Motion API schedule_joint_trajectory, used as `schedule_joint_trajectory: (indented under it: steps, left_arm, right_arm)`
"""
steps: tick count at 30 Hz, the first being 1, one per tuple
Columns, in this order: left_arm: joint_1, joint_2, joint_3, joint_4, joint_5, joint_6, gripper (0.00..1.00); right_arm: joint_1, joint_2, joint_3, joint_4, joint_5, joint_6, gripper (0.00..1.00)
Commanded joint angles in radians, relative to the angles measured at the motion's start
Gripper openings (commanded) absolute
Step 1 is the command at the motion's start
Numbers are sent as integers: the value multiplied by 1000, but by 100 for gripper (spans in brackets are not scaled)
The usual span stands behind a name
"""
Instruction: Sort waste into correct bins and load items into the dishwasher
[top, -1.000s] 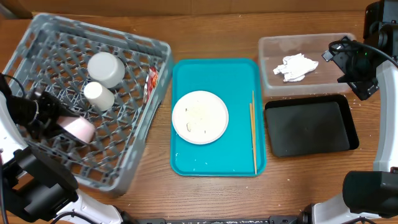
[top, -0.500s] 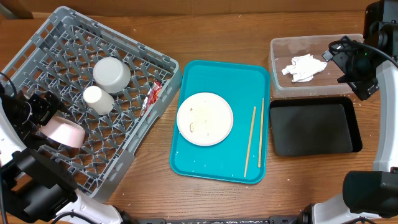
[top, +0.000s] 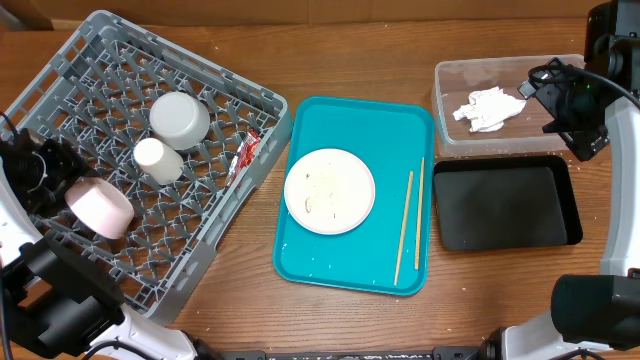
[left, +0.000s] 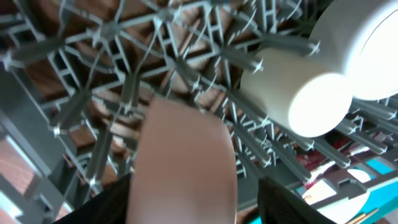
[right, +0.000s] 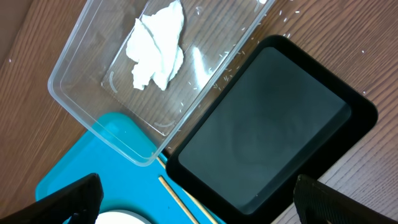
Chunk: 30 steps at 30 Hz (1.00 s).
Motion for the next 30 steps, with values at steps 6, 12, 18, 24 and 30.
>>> schedule_joint_trajectory:
  steps: [6, 12, 18, 24, 30]
  left_arm:
    - [-1, 11, 23, 8, 0, 45, 77]
    - [0, 11, 23, -10, -103, 0, 100]
    - [0, 11, 24, -10, -162, -61, 100]
    - [0, 11, 47, -42, -137, -63, 96]
    - [-26, 11, 46, -138, -115, -57, 22]
  right_arm:
    - [-2, -18, 14, 5, -1, 4, 100]
    - [-2, -18, 14, 5, -1, 4, 100]
    - [-2, -18, 14, 6, -1, 4, 100]
    - [-2, -18, 14, 5, -1, 4, 100]
    - [-2, -18, 14, 6, -1, 4, 100]
